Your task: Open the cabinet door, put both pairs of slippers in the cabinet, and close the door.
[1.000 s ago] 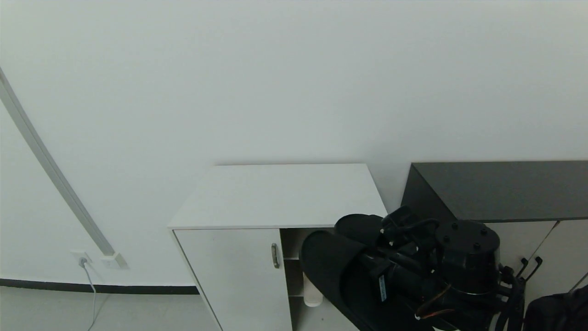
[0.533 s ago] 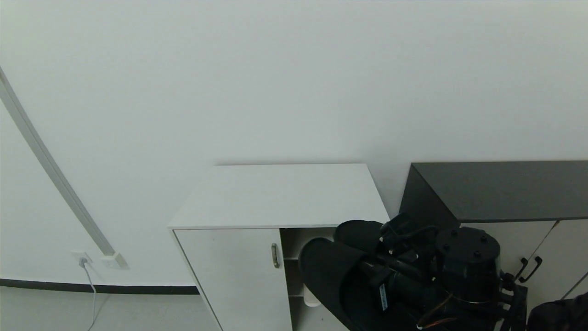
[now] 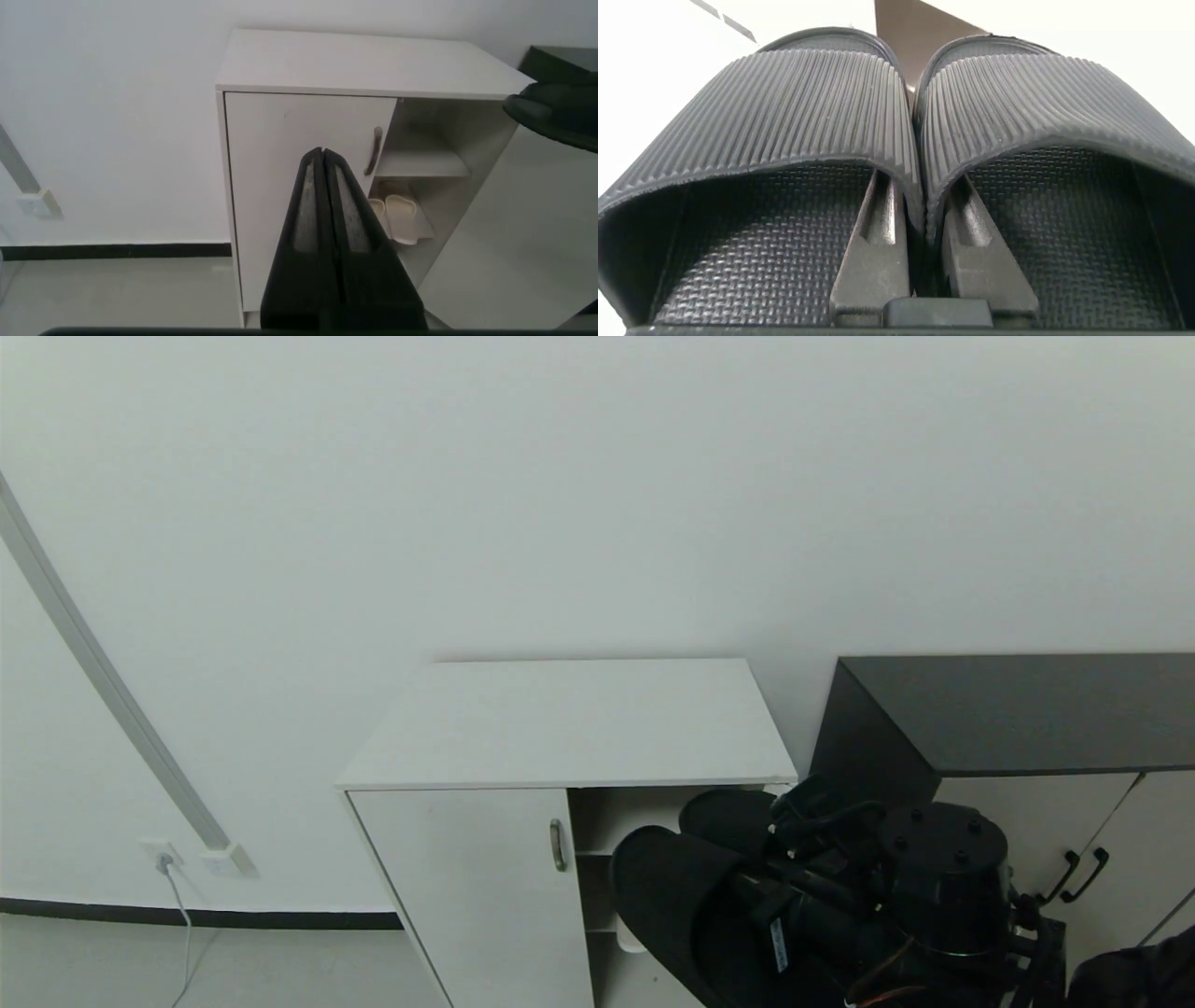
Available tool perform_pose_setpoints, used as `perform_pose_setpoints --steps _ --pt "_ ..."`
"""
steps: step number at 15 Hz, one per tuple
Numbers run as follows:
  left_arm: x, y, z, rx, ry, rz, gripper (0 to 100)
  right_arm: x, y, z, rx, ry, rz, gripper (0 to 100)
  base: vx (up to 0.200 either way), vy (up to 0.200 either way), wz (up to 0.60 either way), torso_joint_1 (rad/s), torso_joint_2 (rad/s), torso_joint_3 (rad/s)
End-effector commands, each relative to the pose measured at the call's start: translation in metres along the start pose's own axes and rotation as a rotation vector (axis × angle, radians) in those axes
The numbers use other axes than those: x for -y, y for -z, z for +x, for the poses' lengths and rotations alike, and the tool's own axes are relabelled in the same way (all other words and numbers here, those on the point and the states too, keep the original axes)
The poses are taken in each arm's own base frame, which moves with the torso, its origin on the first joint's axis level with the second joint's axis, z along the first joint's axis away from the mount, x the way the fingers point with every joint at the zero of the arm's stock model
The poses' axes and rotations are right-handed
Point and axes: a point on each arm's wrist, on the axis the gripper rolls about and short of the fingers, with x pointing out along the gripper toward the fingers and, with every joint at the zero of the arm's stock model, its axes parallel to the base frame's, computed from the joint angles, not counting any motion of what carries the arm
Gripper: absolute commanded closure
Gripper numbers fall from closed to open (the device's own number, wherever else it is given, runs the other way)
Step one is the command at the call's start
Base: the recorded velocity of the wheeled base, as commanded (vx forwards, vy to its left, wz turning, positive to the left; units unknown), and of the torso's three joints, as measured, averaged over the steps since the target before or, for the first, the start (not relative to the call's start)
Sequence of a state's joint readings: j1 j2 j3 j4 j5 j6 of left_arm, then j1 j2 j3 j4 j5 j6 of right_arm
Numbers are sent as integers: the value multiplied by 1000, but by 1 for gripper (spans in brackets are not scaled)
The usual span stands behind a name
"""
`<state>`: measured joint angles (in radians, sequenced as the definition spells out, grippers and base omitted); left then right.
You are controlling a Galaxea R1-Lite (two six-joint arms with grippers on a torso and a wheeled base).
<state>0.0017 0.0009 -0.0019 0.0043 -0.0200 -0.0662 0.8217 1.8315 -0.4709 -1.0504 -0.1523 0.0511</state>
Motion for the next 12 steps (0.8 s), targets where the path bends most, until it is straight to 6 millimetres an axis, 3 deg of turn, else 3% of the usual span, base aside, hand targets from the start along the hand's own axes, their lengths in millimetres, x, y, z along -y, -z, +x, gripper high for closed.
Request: perform_pose_setpoints --steps 1,12 --pt "0 0 0 -1 -2 -1 100 0 1 1 -4 1 -1 100 0 0 0 -144 354 188" --pt "0 0 0 0 -1 -1 100 0 2 0 -9 0 -2 100 0 0 0 -189 429 239"
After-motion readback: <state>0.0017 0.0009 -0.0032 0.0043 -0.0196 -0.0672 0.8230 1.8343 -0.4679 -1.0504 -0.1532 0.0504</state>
